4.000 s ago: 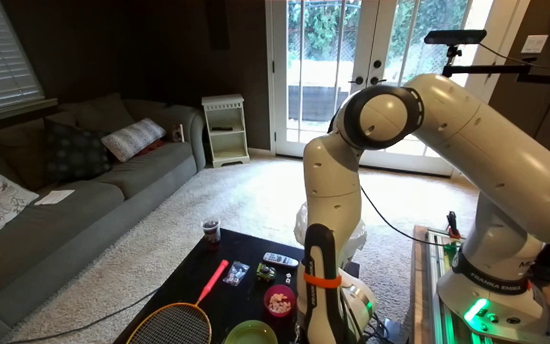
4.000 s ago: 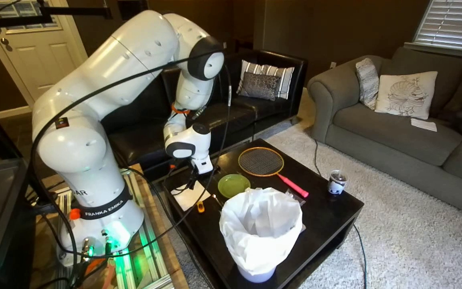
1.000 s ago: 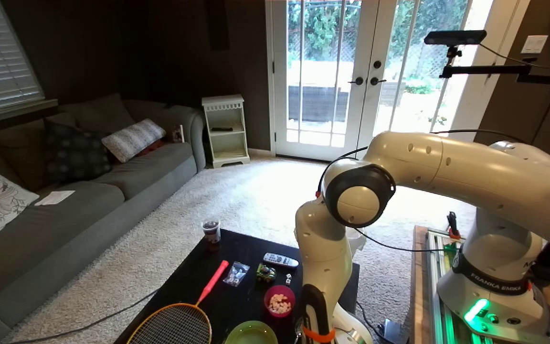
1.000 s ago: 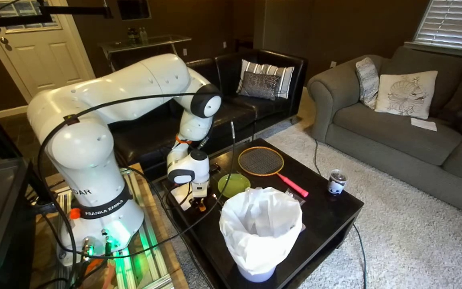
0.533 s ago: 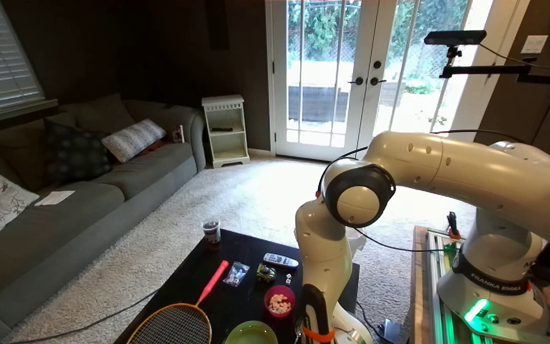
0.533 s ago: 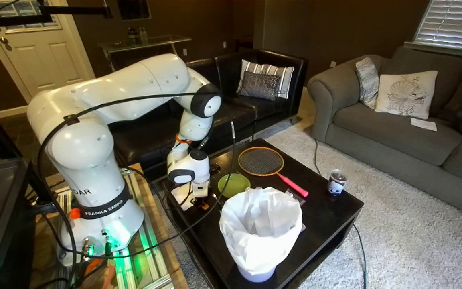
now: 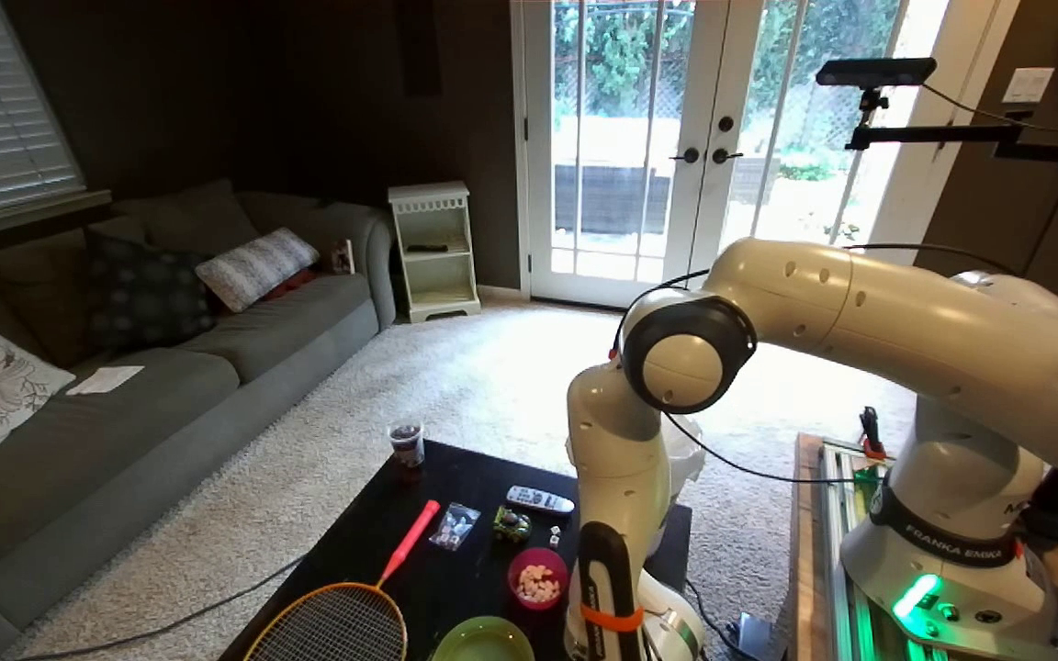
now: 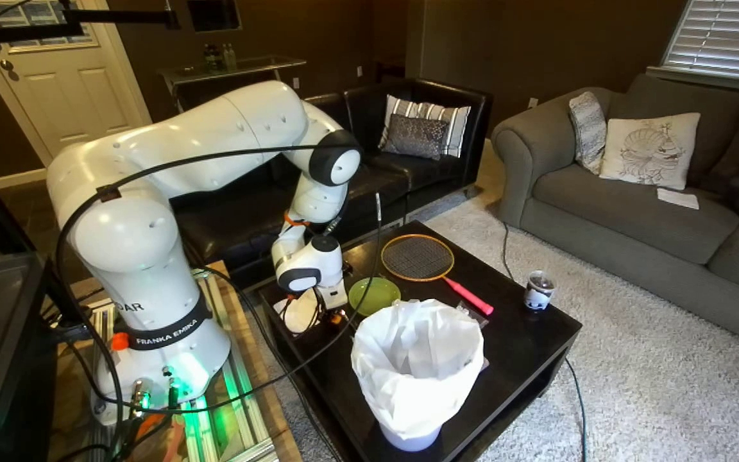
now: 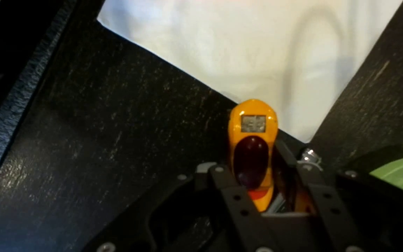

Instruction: Turn the small orange object on the table

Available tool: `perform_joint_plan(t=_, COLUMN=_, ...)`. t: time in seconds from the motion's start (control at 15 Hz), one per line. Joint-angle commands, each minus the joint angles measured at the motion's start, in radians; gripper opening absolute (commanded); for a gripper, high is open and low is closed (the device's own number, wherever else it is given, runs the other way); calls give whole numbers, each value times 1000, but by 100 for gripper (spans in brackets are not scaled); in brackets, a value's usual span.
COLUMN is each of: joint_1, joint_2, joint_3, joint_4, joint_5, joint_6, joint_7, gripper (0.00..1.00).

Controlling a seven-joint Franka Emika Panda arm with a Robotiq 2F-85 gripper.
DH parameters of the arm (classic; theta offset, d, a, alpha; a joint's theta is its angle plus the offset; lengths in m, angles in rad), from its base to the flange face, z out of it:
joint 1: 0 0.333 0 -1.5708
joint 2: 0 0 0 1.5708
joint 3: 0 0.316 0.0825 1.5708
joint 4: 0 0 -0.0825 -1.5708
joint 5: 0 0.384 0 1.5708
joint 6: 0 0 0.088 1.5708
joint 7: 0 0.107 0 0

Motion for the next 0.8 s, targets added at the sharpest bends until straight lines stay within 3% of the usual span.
perform_joint_plan(t=0.0, joint_1=-50, joint_2=-50, joint_3=12, joint_4=-51, joint_5=-91, joint_6=-64, joint_7=-134, gripper=8)
perform_joint_plan(t=0.33, joint_1=-45, joint_2=-94, joint_3=-16, joint_4=-75, joint_5=-126, joint_6=-187, joint_7=-325, gripper=8)
perform_joint_plan(t=0.73, joint_1=45, joint_2=-123, joint_3=-85, joint_4=-85, joint_5=-182, joint_6=-279, joint_7=-477, gripper=8)
